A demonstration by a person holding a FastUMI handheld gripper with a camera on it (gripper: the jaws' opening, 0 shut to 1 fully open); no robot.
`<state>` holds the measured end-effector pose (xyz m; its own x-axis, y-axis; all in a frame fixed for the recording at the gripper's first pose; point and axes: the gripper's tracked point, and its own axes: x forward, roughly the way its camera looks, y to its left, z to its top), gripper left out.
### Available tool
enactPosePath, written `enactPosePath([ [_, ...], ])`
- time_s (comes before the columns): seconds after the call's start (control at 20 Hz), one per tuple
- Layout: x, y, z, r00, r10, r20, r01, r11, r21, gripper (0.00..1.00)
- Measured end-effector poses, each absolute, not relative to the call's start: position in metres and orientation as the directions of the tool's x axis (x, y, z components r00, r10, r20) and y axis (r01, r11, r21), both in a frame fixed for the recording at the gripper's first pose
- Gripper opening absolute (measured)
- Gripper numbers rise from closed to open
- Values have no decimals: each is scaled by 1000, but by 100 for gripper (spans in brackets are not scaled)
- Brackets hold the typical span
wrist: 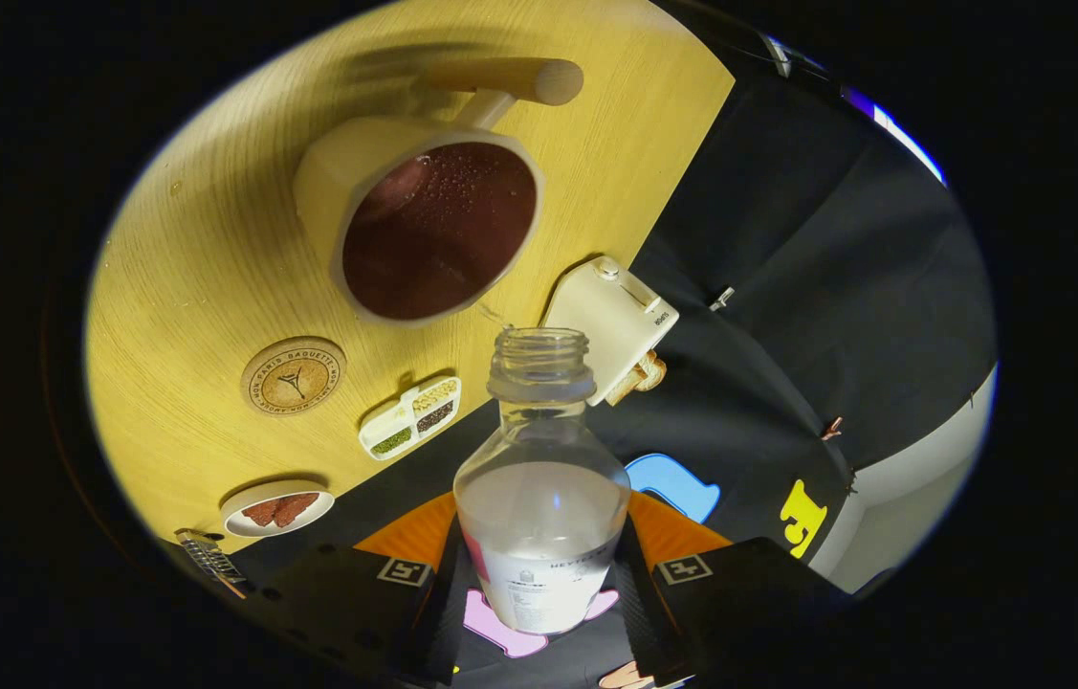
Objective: Take the bottle from table, then pour the juice into the cup, finally place the bottle on the coaster
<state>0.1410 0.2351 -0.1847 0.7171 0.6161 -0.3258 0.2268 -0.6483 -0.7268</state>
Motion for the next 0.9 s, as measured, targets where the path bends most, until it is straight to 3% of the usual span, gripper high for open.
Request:
enactPosePath([
  [0.9,139,223,-187,724,622,-300,141,-559,-817,70],
])
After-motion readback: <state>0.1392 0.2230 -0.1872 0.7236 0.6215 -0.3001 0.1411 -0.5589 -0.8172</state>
